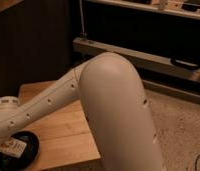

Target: Place the bottle in the ceramic bowl

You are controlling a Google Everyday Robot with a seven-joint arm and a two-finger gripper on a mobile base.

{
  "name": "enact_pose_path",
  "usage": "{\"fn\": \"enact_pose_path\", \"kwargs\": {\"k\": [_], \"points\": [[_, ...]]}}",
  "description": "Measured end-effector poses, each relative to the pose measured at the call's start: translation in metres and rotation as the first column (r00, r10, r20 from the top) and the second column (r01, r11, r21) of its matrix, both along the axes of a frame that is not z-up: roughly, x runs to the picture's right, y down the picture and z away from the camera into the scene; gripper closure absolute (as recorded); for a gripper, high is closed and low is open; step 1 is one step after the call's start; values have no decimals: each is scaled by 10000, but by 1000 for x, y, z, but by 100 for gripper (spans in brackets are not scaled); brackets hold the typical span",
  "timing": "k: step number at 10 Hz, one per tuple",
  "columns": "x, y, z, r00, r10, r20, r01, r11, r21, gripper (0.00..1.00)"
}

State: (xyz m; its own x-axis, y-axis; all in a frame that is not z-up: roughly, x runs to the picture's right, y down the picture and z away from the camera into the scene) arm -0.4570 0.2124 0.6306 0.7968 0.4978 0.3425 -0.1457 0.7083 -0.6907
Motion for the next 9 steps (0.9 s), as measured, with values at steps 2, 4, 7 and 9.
{"fn": "enact_pose_path", "kwargs": {"k": [2, 4, 7, 9], "points": [[-2, 3, 7, 9997, -203, -121, 202, 9998, -65, 24], [5, 3, 25, 9999, -142, -59, 138, 9982, -575, 20], [7, 5, 30, 9999, -126, -101, 118, 9969, -778, 20], [8, 4, 30, 9999, -120, -109, 112, 9969, -778, 20]]}}
